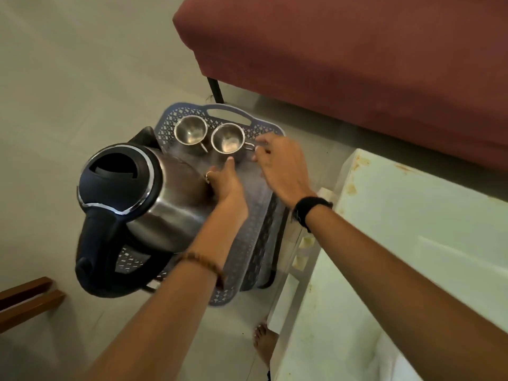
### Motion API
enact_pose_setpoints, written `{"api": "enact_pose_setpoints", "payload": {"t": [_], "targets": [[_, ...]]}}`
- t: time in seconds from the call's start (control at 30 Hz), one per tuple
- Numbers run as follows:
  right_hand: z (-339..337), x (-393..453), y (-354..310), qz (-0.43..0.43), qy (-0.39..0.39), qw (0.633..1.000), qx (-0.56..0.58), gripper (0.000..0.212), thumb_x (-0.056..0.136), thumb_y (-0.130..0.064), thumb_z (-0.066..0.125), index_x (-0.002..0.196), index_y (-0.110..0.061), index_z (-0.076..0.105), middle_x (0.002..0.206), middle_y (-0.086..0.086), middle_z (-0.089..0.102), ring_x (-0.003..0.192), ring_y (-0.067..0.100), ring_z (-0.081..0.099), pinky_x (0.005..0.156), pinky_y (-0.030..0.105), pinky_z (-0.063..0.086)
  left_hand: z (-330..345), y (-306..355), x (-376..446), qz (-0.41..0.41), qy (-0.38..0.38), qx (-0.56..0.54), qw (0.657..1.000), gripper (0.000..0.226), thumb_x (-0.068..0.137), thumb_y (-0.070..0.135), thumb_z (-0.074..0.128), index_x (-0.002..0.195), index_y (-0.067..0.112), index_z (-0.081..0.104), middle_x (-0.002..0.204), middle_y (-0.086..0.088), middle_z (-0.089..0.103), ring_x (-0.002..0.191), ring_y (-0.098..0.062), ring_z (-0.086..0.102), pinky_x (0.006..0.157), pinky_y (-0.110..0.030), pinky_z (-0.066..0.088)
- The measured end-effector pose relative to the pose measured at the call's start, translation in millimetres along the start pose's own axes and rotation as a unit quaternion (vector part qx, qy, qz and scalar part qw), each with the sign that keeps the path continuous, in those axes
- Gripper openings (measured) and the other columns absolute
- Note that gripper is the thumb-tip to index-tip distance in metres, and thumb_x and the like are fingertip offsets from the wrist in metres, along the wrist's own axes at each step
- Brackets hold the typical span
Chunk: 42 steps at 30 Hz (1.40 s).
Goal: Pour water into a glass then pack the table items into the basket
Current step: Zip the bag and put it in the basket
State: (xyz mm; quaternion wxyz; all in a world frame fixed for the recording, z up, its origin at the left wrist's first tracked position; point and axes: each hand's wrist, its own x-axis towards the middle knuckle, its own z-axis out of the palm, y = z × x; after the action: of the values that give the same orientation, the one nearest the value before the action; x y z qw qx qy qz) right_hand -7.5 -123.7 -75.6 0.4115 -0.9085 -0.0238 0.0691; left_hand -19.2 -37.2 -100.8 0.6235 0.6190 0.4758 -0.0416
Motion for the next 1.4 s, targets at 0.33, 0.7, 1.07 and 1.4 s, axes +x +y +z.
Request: {"api": "enact_pose_setpoints", "payload": {"t": [0.33, 0.7, 1.07, 1.4], "targets": [[-100.6, -197.2, 121.0, 0.174, 0.051, 0.980, 0.081, 0.017, 0.093, -0.019, 0.053, 0.106, -0.020, 0.064, 0.089, 0.001, 0.073, 0.076, 0.017, 0.068, 0.076, 0.039, 0.057, 6.2, -151.7, -197.3, 0.320, -0.234, 0.228, 0.889, 0.045, 0.095, 0.017, 0.048, 0.133, 0.036, 0.032, 0.147, 0.013, 0.032, 0.137, 0.002, 0.023, 0.114, -0.017, 0.020], [-199.3, -386.1, 288.3, 0.291, -0.026, 0.956, -0.029, 0.024, 0.095, -0.017, 0.049, 0.110, -0.032, 0.060, 0.103, -0.010, 0.069, 0.083, 0.004, 0.061, 0.070, 0.012, 0.041, 65.3, -309.6, -294.2, 0.475, -0.416, 0.490, 0.601, 0.049, 0.087, 0.018, 0.059, 0.134, 0.015, 0.047, 0.146, -0.003, 0.042, 0.137, -0.019, 0.035, 0.111, -0.039, 0.021], [-201.6, -449.2, 340.5, 0.068, -0.253, 0.951, -0.166, 0.051, 0.087, 0.000, 0.055, 0.130, -0.028, 0.047, 0.128, -0.006, 0.047, 0.089, 0.012, 0.059, 0.066, 0.012, 0.041, 88.1, -388.9, -325.0, 0.446, -0.419, 0.665, 0.428, 0.063, 0.088, 0.033, 0.054, 0.142, 0.011, 0.028, 0.157, -0.009, 0.004, 0.145, -0.029, -0.004, 0.114, -0.051, -0.004], [-175.4, -444.3, 348.0, 0.027, -0.241, 0.950, -0.197, 0.050, 0.086, -0.005, 0.061, 0.130, -0.022, 0.046, 0.141, 0.004, 0.037, 0.102, 0.020, 0.058, 0.085, 0.025, 0.048, 81.2, -380.6, -308.4, 0.438, -0.451, 0.634, 0.450, 0.056, 0.092, 0.031, 0.047, 0.142, 0.013, 0.030, 0.158, 0.000, 0.005, 0.146, -0.014, -0.001, 0.118, -0.039, 0.000]]}}
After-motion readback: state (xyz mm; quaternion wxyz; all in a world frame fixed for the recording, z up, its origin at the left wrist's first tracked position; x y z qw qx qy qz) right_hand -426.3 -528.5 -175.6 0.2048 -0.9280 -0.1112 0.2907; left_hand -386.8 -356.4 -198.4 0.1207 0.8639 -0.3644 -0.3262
